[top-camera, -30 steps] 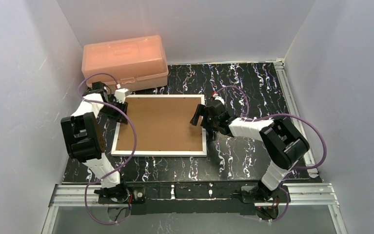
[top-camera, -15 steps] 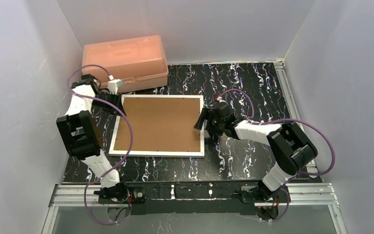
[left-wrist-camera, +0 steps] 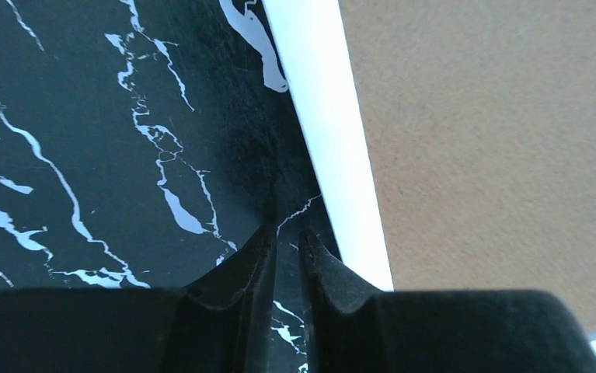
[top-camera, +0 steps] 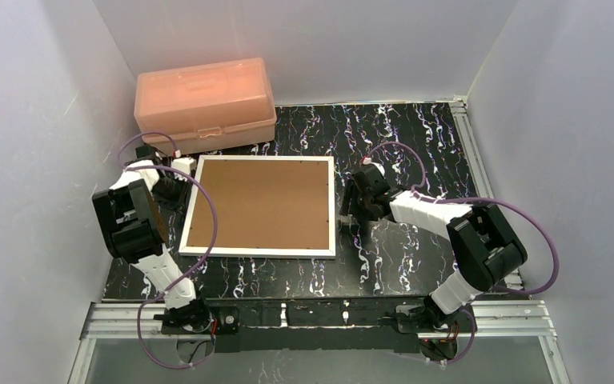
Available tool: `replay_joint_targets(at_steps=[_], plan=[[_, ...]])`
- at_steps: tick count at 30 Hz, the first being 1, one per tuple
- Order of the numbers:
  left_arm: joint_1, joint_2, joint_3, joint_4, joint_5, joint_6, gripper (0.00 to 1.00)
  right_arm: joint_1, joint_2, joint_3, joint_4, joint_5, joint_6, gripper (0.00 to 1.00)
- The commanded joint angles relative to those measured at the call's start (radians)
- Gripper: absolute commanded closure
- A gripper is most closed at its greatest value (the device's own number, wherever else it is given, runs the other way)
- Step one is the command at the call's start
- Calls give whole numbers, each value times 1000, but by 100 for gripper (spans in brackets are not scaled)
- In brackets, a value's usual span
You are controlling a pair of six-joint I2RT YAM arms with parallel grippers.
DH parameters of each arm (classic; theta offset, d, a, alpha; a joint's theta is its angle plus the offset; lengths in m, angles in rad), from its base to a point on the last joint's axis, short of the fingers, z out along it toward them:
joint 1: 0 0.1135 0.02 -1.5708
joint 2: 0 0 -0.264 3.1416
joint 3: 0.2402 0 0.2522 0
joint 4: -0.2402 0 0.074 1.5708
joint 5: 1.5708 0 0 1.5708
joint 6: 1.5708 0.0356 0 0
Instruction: Put the photo into the frame
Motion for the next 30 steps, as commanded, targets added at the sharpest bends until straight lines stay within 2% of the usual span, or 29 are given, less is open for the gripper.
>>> replay_joint_targets(at_steps=[1, 8, 10, 14, 20, 30], plan=[[-23, 4, -40, 68, -18, -24, 83, -1, 37, 53, -22, 29, -24, 37], [-73, -1, -64, 58, 72, -77, 83, 7, 135, 106, 42, -53, -11, 74], [-76, 10, -59, 44, 90, -89, 83, 8, 162, 118, 58, -77, -6, 80], [-76, 21, -61, 27, 156, -105, 84, 9, 194, 110, 94, -117, 20, 81], [-96, 26, -16, -56, 358, -124, 84, 19, 197, 36, 140, -127, 67, 81], [-158, 55, 80, -199, 613, -123, 84, 39, 191, -56, 216, -126, 117, 71]])
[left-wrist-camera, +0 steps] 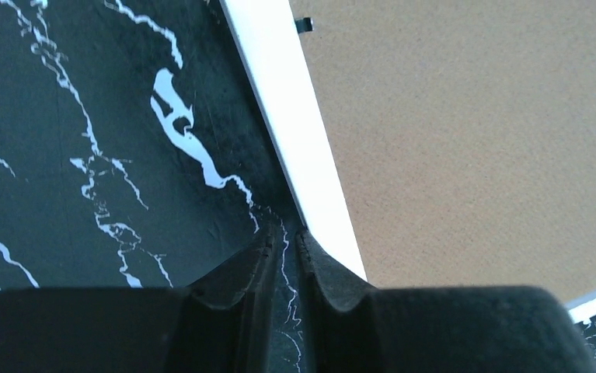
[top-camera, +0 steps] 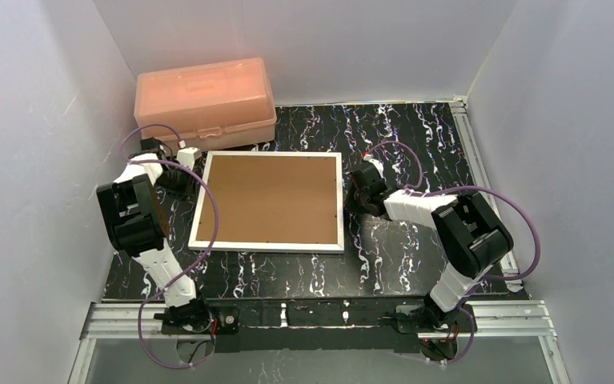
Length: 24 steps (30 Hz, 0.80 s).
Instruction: Put the photo into the frame
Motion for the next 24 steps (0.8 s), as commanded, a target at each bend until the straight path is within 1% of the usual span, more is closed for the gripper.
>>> replay_joint_targets(at_steps=[1, 8, 11, 13, 15, 18, 19, 20, 21, 22, 23, 24], plan=[[-108, -3, 30, -210, 468, -43, 84, 46, 74, -69, 24, -131, 65, 71], [-78, 10, 56, -243, 414, 24, 84, 46, 60, -87, 18, -112, 65, 69], [-73, 17, 50, -176, 273, -20, 79, 46, 65, -90, 13, -115, 65, 68], [-55, 15, 48, -138, 212, -45, 70, 46, 57, -96, 13, -111, 66, 67], [-26, 7, 53, -117, 196, -83, 63, 46, 50, -100, 11, -106, 63, 66], [41, -1, 96, -149, 278, -150, 56, 46, 43, -101, 1, -96, 59, 64], [63, -3, 118, -173, 321, -166, 49, 46, 38, -107, -2, -90, 57, 63], [82, -6, 136, -199, 353, -164, 39, 45, 33, -112, -3, -86, 58, 62], [95, -10, 154, -241, 371, -153, 33, 44, 29, -117, -3, -83, 58, 60], [108, -19, 168, -265, 385, -135, 22, 44, 26, -120, -6, -80, 59, 59], [123, -30, 173, -273, 390, -121, 16, 44, 23, -124, -7, -78, 58, 59], [135, -39, 173, -273, 389, -106, 14, 45, 20, -128, -5, -76, 60, 59]])
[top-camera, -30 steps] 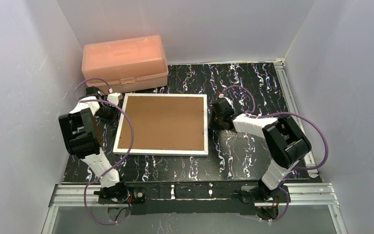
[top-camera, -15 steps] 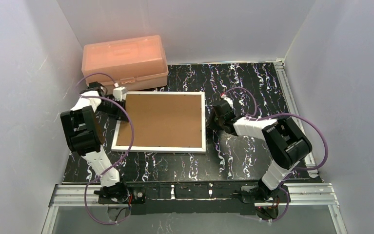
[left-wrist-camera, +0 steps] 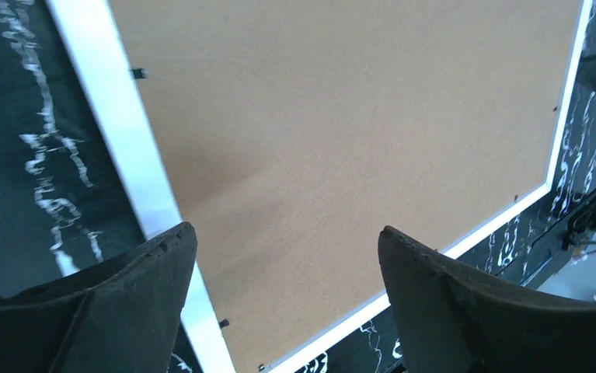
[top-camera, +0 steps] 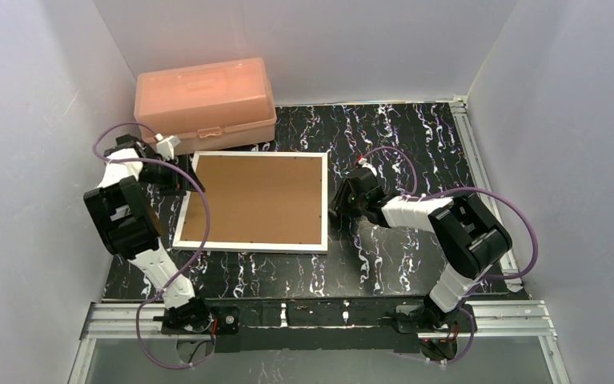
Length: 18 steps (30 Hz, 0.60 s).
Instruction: Put the photo into the frame
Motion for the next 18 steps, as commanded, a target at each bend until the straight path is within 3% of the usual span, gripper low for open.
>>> replay_joint_targets(at_steps=[1, 12, 18], plan=[[47, -56, 50, -93, 81, 29, 13, 11, 18, -68, -161, -8, -8, 58], [75, 81, 15, 53, -83, -26, 16, 12, 0, -68, -162, -10, -2, 58], [38, 92, -37, 117, -118, -29, 14, 10, -15, -69, -160, -12, 2, 58]])
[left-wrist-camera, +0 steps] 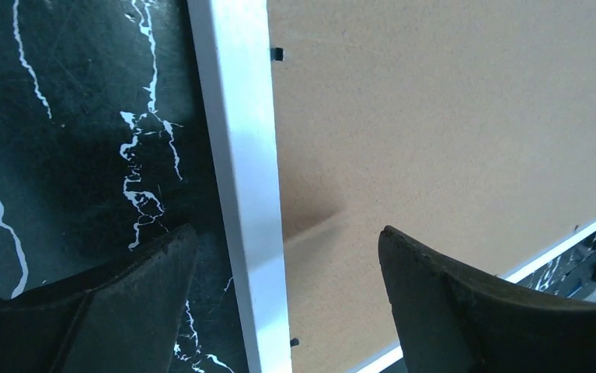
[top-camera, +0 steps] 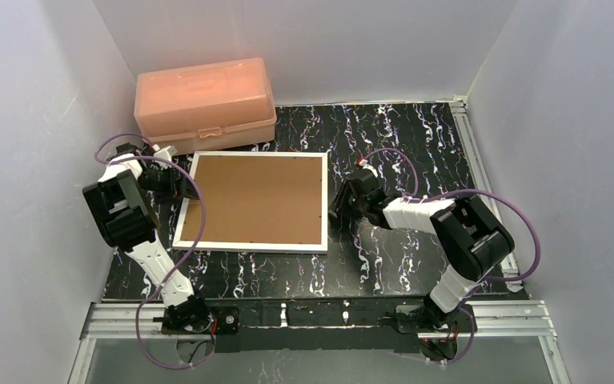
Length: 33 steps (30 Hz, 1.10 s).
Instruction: Put the photo into the frame
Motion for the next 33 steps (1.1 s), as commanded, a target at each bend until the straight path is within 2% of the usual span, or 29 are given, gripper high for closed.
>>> replay_joint_targets(at_steps=[1, 5, 10, 17, 22, 28, 33], plan=[[-42, -19, -45, 35, -36, -3, 14, 10, 2, -48, -169, -6, -6, 58], [-80, -27, -51, -36, 62, -3, 14, 11, 9, -45, -159, -27, -3, 58], [-107, 3, 7, -174, 288, -14, 20, 12, 19, -27, -161, -43, -2, 59], [-116, -5, 45, -273, 500, -34, 26, 29, 33, -32, -159, -51, 0, 59], [-117, -60, 44, -306, 593, -41, 26, 35, 40, -35, -147, -58, 8, 59], [-117, -58, 53, -360, 668, -18, 27, 35, 33, -40, -150, -57, 13, 59], [-117, -39, 98, -478, 740, 56, 28, 36, 36, -43, -146, -62, 16, 59]])
